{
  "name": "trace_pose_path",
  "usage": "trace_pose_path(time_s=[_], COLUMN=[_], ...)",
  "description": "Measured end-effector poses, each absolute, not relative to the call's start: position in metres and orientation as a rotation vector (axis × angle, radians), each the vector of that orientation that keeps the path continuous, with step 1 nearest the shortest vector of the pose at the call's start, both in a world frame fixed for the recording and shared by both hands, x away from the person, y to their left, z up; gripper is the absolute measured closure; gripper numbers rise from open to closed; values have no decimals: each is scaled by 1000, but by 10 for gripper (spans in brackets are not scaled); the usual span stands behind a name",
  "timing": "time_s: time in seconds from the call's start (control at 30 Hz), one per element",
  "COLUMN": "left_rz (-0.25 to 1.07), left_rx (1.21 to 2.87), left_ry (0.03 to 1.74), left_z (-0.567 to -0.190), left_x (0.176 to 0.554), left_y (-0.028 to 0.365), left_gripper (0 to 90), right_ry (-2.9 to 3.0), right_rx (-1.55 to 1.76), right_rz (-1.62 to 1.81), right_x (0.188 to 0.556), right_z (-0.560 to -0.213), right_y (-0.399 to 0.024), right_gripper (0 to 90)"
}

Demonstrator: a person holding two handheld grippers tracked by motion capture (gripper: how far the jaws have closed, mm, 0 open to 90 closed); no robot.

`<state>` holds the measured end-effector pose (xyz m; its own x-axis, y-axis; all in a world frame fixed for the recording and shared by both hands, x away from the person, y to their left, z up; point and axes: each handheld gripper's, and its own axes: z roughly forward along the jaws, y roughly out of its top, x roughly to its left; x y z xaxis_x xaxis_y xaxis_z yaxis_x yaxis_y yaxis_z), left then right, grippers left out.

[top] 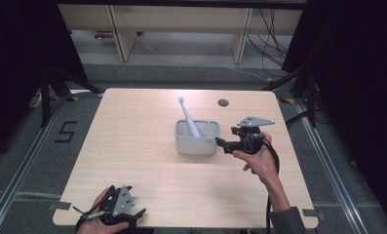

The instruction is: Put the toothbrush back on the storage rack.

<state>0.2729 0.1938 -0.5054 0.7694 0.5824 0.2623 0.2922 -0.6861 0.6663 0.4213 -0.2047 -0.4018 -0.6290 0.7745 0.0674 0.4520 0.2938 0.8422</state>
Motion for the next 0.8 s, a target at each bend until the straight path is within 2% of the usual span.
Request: trace_pose_path(time_s=[0.8], left_rz=[647], left_rx=[2328], left_ry=[695], left_z=[-504], left_x=[268], left_y=[194], left_gripper=[155], right_ry=[2249], right_rx=[1143], right_rz=[1238], right_x=[397], right_z=[-417], right_y=[-215], right_gripper=[224])
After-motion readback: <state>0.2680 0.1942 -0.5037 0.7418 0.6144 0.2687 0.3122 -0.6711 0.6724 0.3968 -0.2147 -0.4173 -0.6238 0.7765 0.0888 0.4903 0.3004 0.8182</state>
